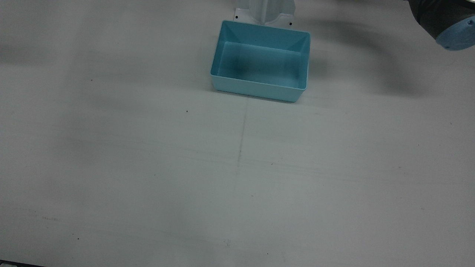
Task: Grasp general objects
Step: 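Carry the dragon fruit with the left hand over the blue tray, then lower the dragon fruit into the blue tray and open the left hand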
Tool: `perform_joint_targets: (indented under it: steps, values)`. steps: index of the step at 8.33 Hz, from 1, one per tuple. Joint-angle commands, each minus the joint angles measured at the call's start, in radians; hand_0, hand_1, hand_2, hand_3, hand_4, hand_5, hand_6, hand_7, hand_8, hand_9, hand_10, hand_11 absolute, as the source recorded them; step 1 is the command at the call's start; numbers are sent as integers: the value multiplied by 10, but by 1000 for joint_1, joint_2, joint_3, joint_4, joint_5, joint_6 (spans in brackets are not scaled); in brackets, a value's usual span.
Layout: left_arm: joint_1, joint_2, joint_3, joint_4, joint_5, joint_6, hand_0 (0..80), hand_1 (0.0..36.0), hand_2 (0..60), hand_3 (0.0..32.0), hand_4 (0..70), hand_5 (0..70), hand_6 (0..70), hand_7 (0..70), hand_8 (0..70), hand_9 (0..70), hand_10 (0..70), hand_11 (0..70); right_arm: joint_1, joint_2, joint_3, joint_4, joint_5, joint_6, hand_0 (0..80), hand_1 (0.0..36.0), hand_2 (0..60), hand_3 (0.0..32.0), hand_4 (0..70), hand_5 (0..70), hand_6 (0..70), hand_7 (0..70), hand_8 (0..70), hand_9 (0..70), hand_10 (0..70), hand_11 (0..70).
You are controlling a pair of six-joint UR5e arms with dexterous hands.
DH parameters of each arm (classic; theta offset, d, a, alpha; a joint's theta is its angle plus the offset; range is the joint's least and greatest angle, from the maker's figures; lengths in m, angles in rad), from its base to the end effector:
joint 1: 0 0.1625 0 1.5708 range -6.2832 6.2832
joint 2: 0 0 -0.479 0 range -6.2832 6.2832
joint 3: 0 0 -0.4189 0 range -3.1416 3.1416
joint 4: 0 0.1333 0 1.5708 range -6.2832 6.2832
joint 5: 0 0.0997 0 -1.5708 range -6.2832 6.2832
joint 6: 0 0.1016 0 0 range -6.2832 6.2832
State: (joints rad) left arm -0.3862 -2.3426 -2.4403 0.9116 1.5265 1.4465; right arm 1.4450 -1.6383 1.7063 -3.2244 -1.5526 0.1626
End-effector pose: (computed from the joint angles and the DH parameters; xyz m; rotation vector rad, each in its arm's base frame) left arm 0.3619 -0.2959 0.0946 0.3257 2.2969 -0.3117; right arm 0.0731 -0.4988 0.7131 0.2931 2.1582 -2.2096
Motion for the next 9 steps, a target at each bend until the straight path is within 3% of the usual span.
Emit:
perform_joint_targets:
  steps: [1, 2, 3, 4, 5, 7, 9]
  values:
    - [26, -11, 4, -13, 0, 6, 546, 285, 600, 0, 557, 700, 700, 700, 685, 700, 700, 700, 0, 0, -1, 0, -1, 0, 0, 0, 0, 0, 0, 0, 0, 0, 0, 0, 0, 0]
    - [26, -11, 3, -17, 6, 6, 588, 226, 502, 0, 501, 610, 700, 660, 502, 594, 550, 700, 0, 0, -1, 0, 0, 0, 0, 0, 0, 0, 0, 0, 0, 0, 0, 0, 0, 0]
    - [30, -9, 3, -26, 7, 6, 599, 145, 55, 0, 448, 364, 597, 544, 385, 448, 495, 700, 0, 0, -1, 0, 0, 0, 0, 0, 0, 0, 0, 0, 0, 0, 0, 0, 0, 0]
    - [33, -9, 3, -29, 7, 8, 580, 118, 0, 0, 381, 264, 483, 445, 314, 370, 464, 664, 0, 0, -1, 0, 0, 0, 0, 0, 0, 0, 0, 0, 0, 0, 0, 0, 0, 0]
    - [33, -6, 3, -37, 9, 6, 576, 127, 0, 0, 337, 212, 393, 380, 257, 307, 410, 589, 0, 0, -1, 0, 0, 0, 0, 0, 0, 0, 0, 0, 0, 0, 0, 0, 0, 0]
    - [33, -1, 6, -45, 7, 8, 581, 158, 0, 0, 255, 97, 171, 210, 128, 160, 201, 311, 0, 0, -1, 0, 0, 0, 0, 0, 0, 0, 0, 0, 0, 0, 0, 0, 0, 0]
    - [33, -1, 7, -46, 7, 8, 557, 139, 0, 0, 241, 98, 151, 210, 108, 136, 192, 296, 0, 0, -1, 0, 0, 0, 0, 0, 0, 0, 0, 0, 0, 0, 0, 0, 0, 0]
